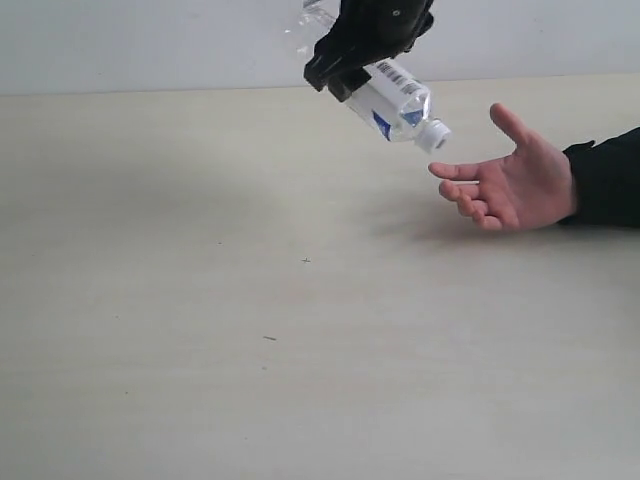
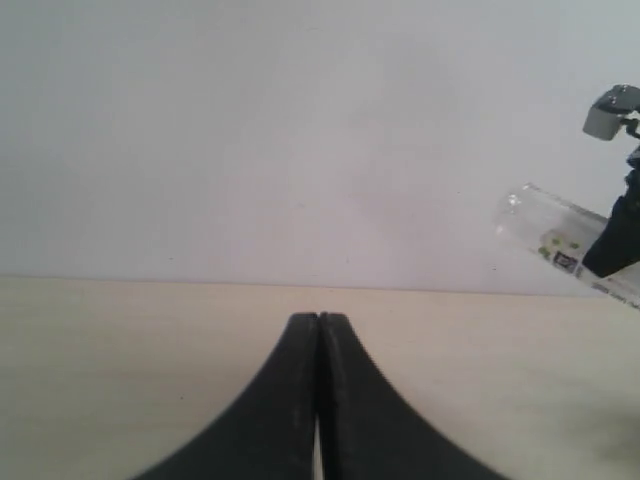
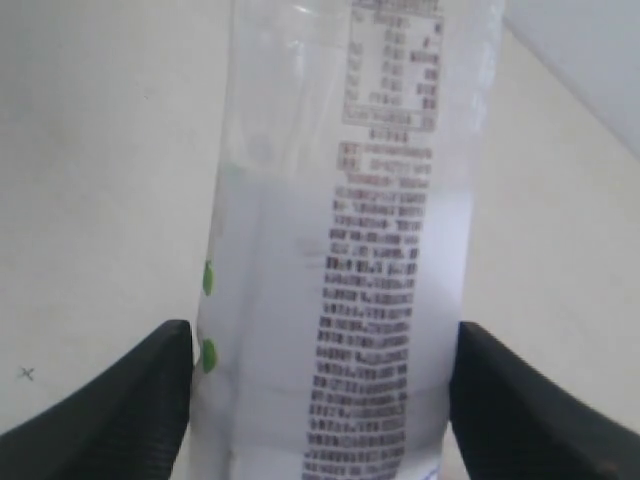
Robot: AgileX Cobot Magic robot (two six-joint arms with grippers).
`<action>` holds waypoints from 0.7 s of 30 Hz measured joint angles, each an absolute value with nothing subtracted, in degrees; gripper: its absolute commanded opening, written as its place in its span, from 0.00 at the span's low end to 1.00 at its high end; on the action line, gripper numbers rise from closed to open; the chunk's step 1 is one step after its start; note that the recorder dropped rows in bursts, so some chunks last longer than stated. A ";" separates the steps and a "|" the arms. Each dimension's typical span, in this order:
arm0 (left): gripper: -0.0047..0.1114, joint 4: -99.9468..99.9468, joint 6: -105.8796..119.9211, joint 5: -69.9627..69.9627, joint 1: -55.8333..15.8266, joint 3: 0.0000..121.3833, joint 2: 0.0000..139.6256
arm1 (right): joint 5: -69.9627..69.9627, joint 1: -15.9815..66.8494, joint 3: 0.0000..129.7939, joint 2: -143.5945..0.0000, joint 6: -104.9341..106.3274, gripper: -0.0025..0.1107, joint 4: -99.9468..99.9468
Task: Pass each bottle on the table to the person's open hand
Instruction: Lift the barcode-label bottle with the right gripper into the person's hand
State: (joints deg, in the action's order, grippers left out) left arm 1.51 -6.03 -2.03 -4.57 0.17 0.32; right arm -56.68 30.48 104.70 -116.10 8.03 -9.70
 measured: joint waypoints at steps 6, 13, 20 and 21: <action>0.04 1.51 -6.03 -2.03 -4.57 0.17 0.32 | -68.60 30.48 104.83 -111.09 0.00 0.02 -11.50; 0.04 1.51 -6.03 -2.03 -4.57 0.17 0.32 | -69.64 30.08 95.35 -103.97 -3.29 0.02 -10.96; 0.04 1.51 -6.03 -2.03 -4.57 0.17 0.32 | -70.20 23.74 85.37 -101.50 -4.76 0.02 -9.39; 0.04 1.51 -6.03 -2.03 -4.57 0.17 0.32 | -70.20 23.22 84.54 -101.50 -4.90 0.02 -9.39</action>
State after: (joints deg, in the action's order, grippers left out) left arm 1.51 -6.03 -2.03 -4.57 0.17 0.32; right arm -70.20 23.22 84.54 -101.50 -4.90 -9.39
